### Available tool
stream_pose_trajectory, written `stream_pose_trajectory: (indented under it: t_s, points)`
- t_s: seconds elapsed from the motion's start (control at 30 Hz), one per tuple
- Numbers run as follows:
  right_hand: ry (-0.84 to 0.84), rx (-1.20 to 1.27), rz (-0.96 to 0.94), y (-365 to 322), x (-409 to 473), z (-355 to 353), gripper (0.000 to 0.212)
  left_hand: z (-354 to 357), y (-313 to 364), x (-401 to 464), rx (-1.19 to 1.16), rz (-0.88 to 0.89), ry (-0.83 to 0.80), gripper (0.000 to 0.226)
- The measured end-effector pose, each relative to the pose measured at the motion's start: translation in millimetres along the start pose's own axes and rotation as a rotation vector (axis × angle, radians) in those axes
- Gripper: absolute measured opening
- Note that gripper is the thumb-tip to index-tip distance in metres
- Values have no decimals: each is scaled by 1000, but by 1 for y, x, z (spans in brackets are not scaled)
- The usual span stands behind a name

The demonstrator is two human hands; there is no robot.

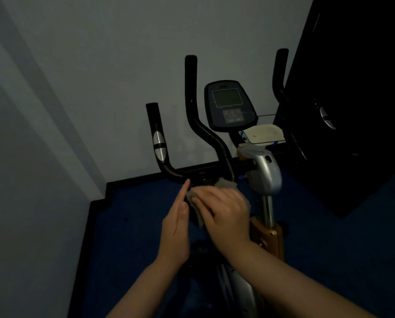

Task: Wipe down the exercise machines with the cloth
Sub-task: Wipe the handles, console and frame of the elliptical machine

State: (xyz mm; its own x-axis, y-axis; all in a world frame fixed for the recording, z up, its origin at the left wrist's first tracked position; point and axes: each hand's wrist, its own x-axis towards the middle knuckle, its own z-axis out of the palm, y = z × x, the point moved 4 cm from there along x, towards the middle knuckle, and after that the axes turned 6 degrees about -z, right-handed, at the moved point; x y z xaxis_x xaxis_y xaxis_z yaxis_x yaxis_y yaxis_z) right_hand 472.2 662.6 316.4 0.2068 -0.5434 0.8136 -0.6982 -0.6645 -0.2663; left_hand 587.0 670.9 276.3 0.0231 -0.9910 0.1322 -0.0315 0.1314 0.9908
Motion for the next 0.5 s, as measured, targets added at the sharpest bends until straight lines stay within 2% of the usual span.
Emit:
stream_pose_trajectory:
  t_s: [0.13, 0.27, 0.33, 0.4, 0.5]
  points:
    - [-41, -27, -125, 0, -4, -9, 13, -3, 0, 1, 16, -4, -5, 54]
    - [4, -43, -86, 3, 13, 3, 16, 1, 2, 0, 20, 21, 26, 55]
    - [-23, -58, -111, 5, -4, 4, 22, 0, 0, -1, 20, -11, 12, 47]
    - [-91, -59, -228, 7, -20, -2, 28, -3, 0, 0, 26, -25, -5, 45]
    - [-145, -94, -353, 20, 3, -14, 29, -5, 0, 1, 63, -24, -34, 51]
